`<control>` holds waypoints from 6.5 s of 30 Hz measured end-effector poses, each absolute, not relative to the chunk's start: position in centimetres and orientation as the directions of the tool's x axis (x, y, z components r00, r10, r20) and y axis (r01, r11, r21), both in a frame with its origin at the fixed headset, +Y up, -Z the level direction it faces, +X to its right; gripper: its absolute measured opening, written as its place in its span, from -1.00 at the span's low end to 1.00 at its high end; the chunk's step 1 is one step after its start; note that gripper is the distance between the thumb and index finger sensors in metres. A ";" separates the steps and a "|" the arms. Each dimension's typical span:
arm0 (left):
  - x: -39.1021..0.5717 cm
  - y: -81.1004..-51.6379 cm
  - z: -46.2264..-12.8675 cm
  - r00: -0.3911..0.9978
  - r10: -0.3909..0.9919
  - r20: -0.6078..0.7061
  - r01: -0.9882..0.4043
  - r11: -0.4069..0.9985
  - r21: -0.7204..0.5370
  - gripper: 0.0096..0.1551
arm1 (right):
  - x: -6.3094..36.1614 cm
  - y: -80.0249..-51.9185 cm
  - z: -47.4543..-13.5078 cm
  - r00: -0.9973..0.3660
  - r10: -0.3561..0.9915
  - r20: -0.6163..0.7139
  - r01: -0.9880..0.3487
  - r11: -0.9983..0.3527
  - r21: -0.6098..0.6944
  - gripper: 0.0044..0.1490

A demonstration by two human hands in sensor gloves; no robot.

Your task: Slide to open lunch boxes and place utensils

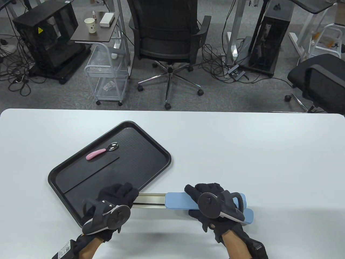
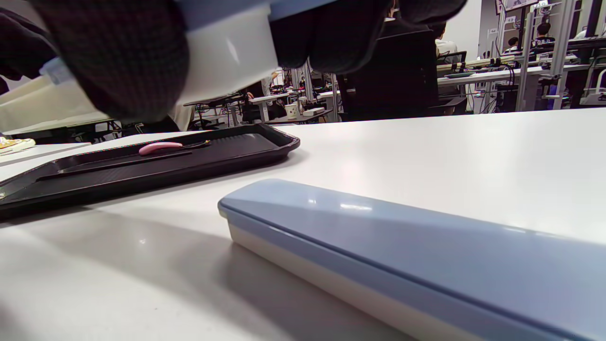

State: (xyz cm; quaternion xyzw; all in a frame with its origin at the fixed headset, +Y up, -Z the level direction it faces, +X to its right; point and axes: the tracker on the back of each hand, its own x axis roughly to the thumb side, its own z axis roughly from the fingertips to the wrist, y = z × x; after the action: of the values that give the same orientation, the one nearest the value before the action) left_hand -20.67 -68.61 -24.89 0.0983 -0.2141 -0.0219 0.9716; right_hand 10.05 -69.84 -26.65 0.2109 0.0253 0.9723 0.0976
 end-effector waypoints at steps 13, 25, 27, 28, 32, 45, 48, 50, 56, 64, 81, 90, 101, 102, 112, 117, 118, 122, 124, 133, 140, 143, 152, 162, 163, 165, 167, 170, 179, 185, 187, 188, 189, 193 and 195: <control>-27.3 -66.2 -29.0 0.991 0.076 0.111 -0.090 0.988 0.124 -0.27 | 10.6 -69.4 -26.7 -0.898 0.206 0.388 -0.195 -0.978 0.067 0.01; -32.7 -69.6 -34.0 0.966 -0.016 -0.260 0.000 0.998 -0.064 -0.17 | 11.0 -69.3 -26.7 -0.900 0.211 0.382 -0.207 -0.977 0.053 0.01; -33.4 -70.5 -34.9 0.949 -0.038 -0.311 0.008 0.995 -0.098 -0.17 | 11.0 -69.3 -26.7 -0.901 0.209 0.381 -0.203 -0.978 0.054 0.01; -33.8 -70.9 -35.3 0.938 -0.061 -0.341 0.018 0.992 -0.126 -0.17 | 11.0 -69.3 -26.7 -0.901 0.208 0.380 -0.202 -0.978 0.055 0.01; -35.2 -72.9 -36.5 0.896 -0.140 -0.422 0.048 0.974 -0.222 -0.16 | 11.1 -69.3 -26.7 -0.902 0.207 0.378 -0.200 -0.978 0.059 0.01; -36.8 -76.8 -38.1 0.820 -0.301 -0.486 0.075 0.899 -0.431 -0.22 | 11.5 -69.3 -26.9 -0.903 0.222 0.369 -0.210 -0.975 0.071 0.01; -36.4 -76.9 -38.0 0.815 -0.329 -0.477 0.112 0.897 -0.428 -0.27 | 11.5 -69.3 -26.9 -0.903 0.219 0.370 -0.206 -0.976 0.074 0.01; -35.8 -77.0 -38.1 0.808 -0.363 -0.464 0.157 0.892 -0.424 -0.34 | 11.4 -69.3 -26.9 -0.902 0.220 0.371 -0.207 -0.976 0.075 0.01; -33.8 -77.7 -38.5 0.755 -0.515 -0.406 0.345 0.839 -0.421 -0.52 | 11.3 -69.4 -26.9 -0.903 0.217 0.371 -0.201 -0.976 0.082 0.01; -33.3 -77.2 -38.4 0.737 -0.572 -0.360 0.410 0.802 -0.433 -0.56 | 11.4 -69.4 -26.9 -0.903 0.220 0.369 -0.205 -0.975 0.081 0.01; -34.8 -75.1 -37.1 0.877 -0.299 -0.375 0.184 0.932 -0.312 -0.56 | 11.7 -69.4 -27.0 -0.903 0.230 0.364 -0.216 -0.973 0.079 0.00; -33.0 -70.3 -33.5 0.971 -0.025 -0.239 0.020 1.000 -0.020 -0.54 | 11.6 -69.5 -27.1 -0.904 0.224 0.363 -0.207 -0.975 0.085 0.00; -29.9 -68.6 -28.4 0.995 0.099 -0.003 -0.096 0.977 0.190 -0.54 | 11.8 -69.7 -27.3 -0.914 0.213 0.345 -0.193 -0.977 0.092 0.01; -29.7 -68.6 -28.1 0.996 0.094 0.014 -0.095 0.975 0.199 -0.54 | 11.9 -69.7 -27.3 -0.915 0.213 0.341 -0.193 -0.977 0.091 0.01; -27.8 -68.7 -27.2 0.994 0.000 0.106 -0.024 0.974 0.225 -0.55 | 12.0 -69.8 -27.3 -0.922 0.202 0.329 -0.184 -0.979 0.087 0.01; -26.4 -68.7 -26.8 0.988 -0.047 0.145 0.010 0.970 0.245 -0.55 | 11.9 -69.9 -27.4 -0.919 0.207 0.336 -0.188 -0.978 0.089 0.01; -26.1 -68.7 -26.7 0.987 -0.057 0.152 0.018 0.968 0.251 -0.55 | 11.8 -69.9 -27.3 -0.918 0.207 0.339 -0.187 -0.978 0.090 0.01; -24.9 -68.9 -26.5 0.976 -0.096 0.194 0.044 0.965 0.259 -0.54 | 11.4 -69.8 -27.1 -0.911 0.208 0.356 -0.190 -0.978 0.085 0.01; -24.2 -69.0 -26.3 0.969 -0.112 0.219 0.050 0.962 0.270 -0.54 | 11.1 -69.8 -27.0 -0.909 0.198 0.366 -0.181 -0.980 0.081 0.01; -19.5 -69.3 -24.5 0.892 -0.234 0.387 0.093 0.933 0.348 -0.52 | 9.8 -69.8 -26.5 -0.889 0.206 0.409 -0.188 -0.979 0.083 0.01; -17.6 -69.8 -24.1 0.847 -0.296 0.442 0.149 0.929 0.337 -0.52 | 8.9 -70.0 -26.3 -0.887 0.172 0.429 -0.154 -0.985 0.077 0.01; -17.7 -70.0 -24.2 0.849 -0.267 0.456 0.123 0.939 0.320 -0.52 | 8.8 -70.1 -26.2 -0.886 0.180 0.428 -0.159 -0.984 0.085 0.01; -18.7 -69.3 -24.1 0.877 -0.194 0.439 0.043 0.942 0.332 -0.45 | 9.2 -69.9 -26.4 -0.882 0.219 0.418 -0.199 -0.976 0.092 0.01; -19.7 -69.5 -24.9 0.890 -0.101 0.444 -0.022 0.964 0.264 -0.44 | 9.3 -70.0 -26.5 -0.883 0.215 0.417 -0.194 -0.977 0.094 0.01; -19.8 -69.4 -25.0 0.892 -0.092 0.442 -0.029 0.965 0.259 -0.45 | 9.3 -70.0 -26.6 -0.882 0.220 0.416 -0.197 -0.976 0.097 0.01; -20.3 -69.2 -25.2 0.899 -0.063 0.433 -0.056 0.965 0.255 -0.45 | 9.3 -70.0 -26.5 -0.882 0.224 0.414 -0.203 -0.975 0.094 0.01; -20.8 -69.0 -25.5 0.905 -0.029 0.424 -0.084 0.966 0.245 -0.44 | 9.4 -69.9 -26.6 -0.882 0.226 0.414 -0.207 -0.974 0.092 0.00; -21.8 -68.7 -25.7 0.918 0.021 0.395 -0.122 0.965 0.233 -0.42 | 9.8 -69.8 -26.6 -0.882 0.233 0.409 -0.218 -0.972 0.083 0.01; -26.1 -67.2 -27.2 0.943 0.201 0.267 -0.259 0.944 0.204 -0.36 | 10.2 -69.7 -26.7 -0.886 0.232 0.402 -0.221 -0.972 0.073 0.00; -29.1 -66.0 -29.1 0.951 0.279 0.131 -0.299 0.939 0.169 -0.28 | 10.6 -69.3 -26.7 -0.886 0.241 0.397 -0.238 -0.969 0.058 0.01; -30.0 -65.7 -29.8 0.957 0.284 0.058 -0.290 0.946 0.143 -0.24 | 10.6 -69.4 -26.7 -0.885 0.241 0.399 -0.238 -0.970 0.058 0.01; -30.4 -65.7 -30.1 0.956 0.292 0.034 -0.294 0.945 0.140 -0.22 | 10.6 -69.3 -26.7 -0.887 0.235 0.398 -0.232 -0.971 0.056 0.00; -30.8 -65.6 -30.6 0.953 0.302 0.008 -0.301 0.945 0.130 -0.21 | 10.6 -69.3 -26.6 -0.889 0.227 0.398 -0.226 -0.973 0.052 0.01; -32.1 -65.5 -32.4 0.942 0.321 -0.093 -0.311 0.944 0.111 -0.17 | 10.9 -69.3 -26.6 -0.888 0.239 0.394 -0.240 -0.970 0.049 0.01; -32.8 -65.6 -33.3 0.939 0.313 -0.145 -0.301 0.948 0.100 -0.16 | 11.0 -69.3 -26.7 -0.888 0.241 0.392 -0.241 -0.969 0.051 0.01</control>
State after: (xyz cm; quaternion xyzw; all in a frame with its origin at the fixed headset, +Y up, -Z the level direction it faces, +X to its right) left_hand -32.80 -65.59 -33.29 0.0383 0.0795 0.1562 0.9838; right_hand 10.96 -69.28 -26.66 0.2017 0.0006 0.9716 0.1240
